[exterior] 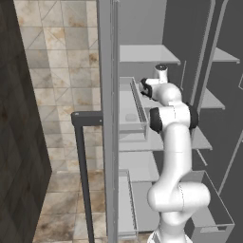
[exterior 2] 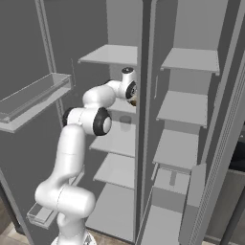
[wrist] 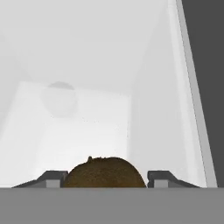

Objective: Take the kiwi and potato from the fridge shelf and place them in the freezer drawer to begin freezing them.

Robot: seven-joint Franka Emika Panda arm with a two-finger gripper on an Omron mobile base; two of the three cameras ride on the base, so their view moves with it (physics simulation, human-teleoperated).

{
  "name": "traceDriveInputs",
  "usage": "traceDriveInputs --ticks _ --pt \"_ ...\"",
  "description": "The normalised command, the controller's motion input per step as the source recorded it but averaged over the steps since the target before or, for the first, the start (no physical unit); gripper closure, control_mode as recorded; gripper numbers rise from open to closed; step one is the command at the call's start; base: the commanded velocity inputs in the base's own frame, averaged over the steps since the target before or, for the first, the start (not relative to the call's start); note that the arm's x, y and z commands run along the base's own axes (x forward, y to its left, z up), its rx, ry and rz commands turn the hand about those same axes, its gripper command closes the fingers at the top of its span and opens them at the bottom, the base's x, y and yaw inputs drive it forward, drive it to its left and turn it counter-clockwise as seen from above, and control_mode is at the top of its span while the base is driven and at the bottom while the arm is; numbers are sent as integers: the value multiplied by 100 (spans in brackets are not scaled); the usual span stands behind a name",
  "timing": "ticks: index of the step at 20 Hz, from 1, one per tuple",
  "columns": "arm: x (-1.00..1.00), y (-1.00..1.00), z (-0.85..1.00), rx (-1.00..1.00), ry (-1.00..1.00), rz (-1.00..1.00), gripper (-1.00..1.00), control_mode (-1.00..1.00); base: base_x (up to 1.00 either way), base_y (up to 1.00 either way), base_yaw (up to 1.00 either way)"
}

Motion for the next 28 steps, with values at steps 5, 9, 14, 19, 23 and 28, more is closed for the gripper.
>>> traceDriveInputs --ticks 5,9,14,19,23,28 --pt "-94 28 -30 0 -13 4 100 -100 0 0 0" --pt "-100 47 -31 0 -17 2 100 -100 0 0 0" --pt "-100 39 -6 0 -6 0 100 -100 0 0 0" --pt "-100 26 11 4 0 0 100 -100 0 0 0" --pt "-100 18 3 8 0 0 100 -100 0 0 0" --pt "-98 17 -30 2 0 0 100 -100 0 0 0"
